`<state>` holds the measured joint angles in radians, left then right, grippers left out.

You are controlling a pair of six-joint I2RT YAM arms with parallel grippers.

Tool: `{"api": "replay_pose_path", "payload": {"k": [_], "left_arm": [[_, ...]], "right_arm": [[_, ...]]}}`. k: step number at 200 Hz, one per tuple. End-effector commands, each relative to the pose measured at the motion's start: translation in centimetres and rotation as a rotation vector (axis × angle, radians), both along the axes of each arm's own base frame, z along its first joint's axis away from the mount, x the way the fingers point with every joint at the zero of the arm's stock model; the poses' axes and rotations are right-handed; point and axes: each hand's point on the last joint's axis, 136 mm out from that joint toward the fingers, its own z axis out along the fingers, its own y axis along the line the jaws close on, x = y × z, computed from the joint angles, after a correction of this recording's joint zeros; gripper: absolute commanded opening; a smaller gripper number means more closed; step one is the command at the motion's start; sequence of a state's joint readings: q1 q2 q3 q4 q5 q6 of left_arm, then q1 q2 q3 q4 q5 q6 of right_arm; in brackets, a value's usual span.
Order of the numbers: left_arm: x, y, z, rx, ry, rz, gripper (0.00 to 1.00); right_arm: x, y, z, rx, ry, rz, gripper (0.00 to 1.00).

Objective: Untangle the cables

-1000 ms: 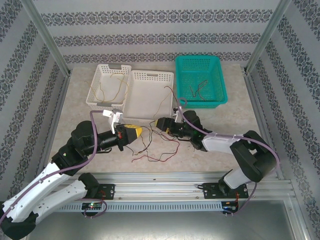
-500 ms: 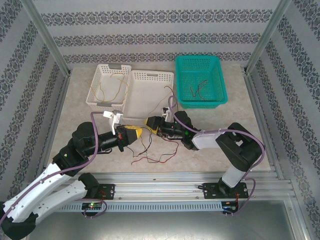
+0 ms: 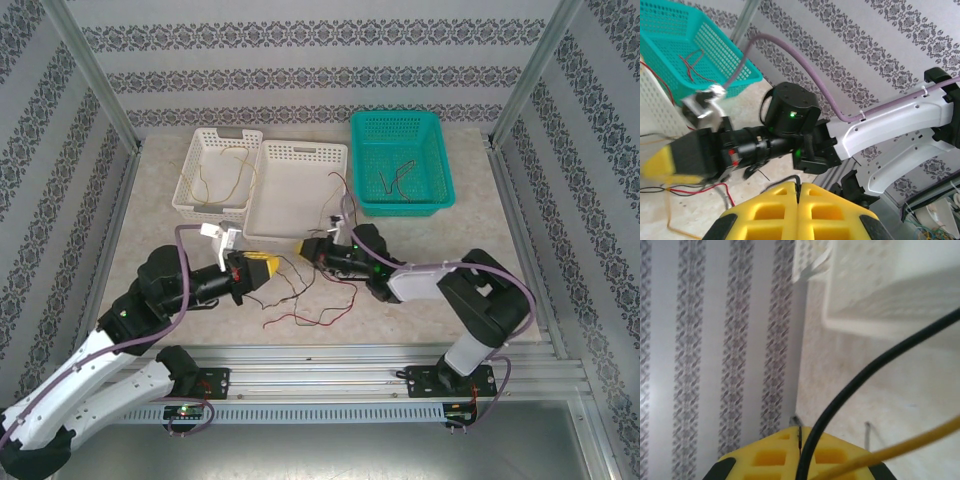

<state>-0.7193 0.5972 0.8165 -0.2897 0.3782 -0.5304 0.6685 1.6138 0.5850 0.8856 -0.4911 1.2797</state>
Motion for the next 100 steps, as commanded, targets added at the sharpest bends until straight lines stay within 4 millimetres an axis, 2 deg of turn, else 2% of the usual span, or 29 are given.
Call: {"api": "replay_pose_path", "payload": {"k": [1,35,68,82,100], "left_arm": [[-1.4,2.7,3.8,0.025,-0.134,0.056,0.0],[-2.5,5.8,7.4,0.045,-0.243,0.148,0.0],[-3.0,7.9,10.8,0.051,-0.341,0.219,0.0],[-3.1,8.7,12.3,0.056,-0.383,0.253,0.0],[-3.1,9.2,14.2,0.053,-0.434,0.278,0.0]], "right_arm": [[1.6,-4.5,0.2,-0.051,-0.062,-0.142,0.0],[1.3,-10.4,0.2,-0.2,-0.09,-0.24,0.0],[-0.1,-17.6,1.8,-0.442,-0.19,-0.404,0.0],[-0.8,-20.6,2.9,-0.508,-0.222,-0.483,0.0],[-1.7,-23.7,3.4,-0.557,-0.226,-0.555,0.0]]}}
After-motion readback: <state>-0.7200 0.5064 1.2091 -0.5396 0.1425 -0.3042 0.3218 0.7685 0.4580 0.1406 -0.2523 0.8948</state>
